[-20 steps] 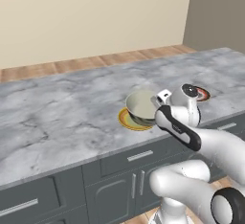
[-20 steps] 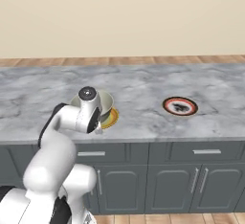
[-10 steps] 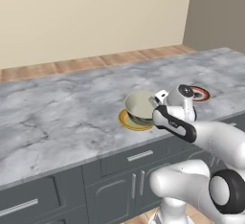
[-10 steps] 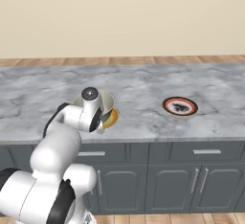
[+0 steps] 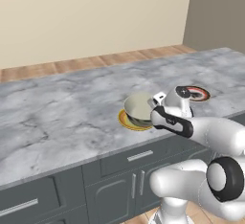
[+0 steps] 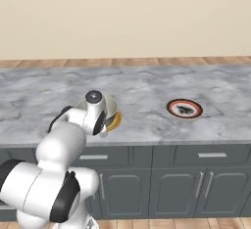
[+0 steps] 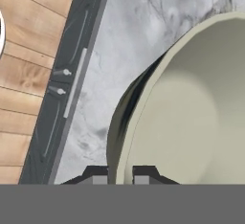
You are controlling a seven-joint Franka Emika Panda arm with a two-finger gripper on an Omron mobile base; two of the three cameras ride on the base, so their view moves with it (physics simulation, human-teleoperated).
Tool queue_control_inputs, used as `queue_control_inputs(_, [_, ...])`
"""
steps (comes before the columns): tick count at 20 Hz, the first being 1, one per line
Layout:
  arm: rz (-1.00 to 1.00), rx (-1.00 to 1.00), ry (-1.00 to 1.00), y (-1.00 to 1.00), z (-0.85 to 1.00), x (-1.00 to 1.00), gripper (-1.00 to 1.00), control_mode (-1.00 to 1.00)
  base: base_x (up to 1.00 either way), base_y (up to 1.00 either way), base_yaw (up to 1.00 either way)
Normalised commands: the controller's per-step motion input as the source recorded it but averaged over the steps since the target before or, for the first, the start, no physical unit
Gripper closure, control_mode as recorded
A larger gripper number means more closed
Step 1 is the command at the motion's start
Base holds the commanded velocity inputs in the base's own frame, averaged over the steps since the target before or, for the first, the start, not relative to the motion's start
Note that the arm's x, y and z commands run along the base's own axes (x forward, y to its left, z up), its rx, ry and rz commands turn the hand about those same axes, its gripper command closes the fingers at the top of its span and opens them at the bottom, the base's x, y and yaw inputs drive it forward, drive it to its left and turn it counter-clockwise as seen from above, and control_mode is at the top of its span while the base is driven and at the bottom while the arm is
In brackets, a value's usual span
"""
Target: Move the bowls from the cabinet to the plates on the dining table.
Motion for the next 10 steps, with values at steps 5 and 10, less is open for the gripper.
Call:
queue_control_inputs(5, [0.00, 0.00, 0.00, 0.00, -0.13, 0.15, 1.00, -1.00, 0.00, 0.00, 0.00])
queue_control_inputs(10, [0.00, 0.00, 0.00, 0.00, -0.13, 0.16, 1.00, -1.00, 0.00, 0.00, 0.00])
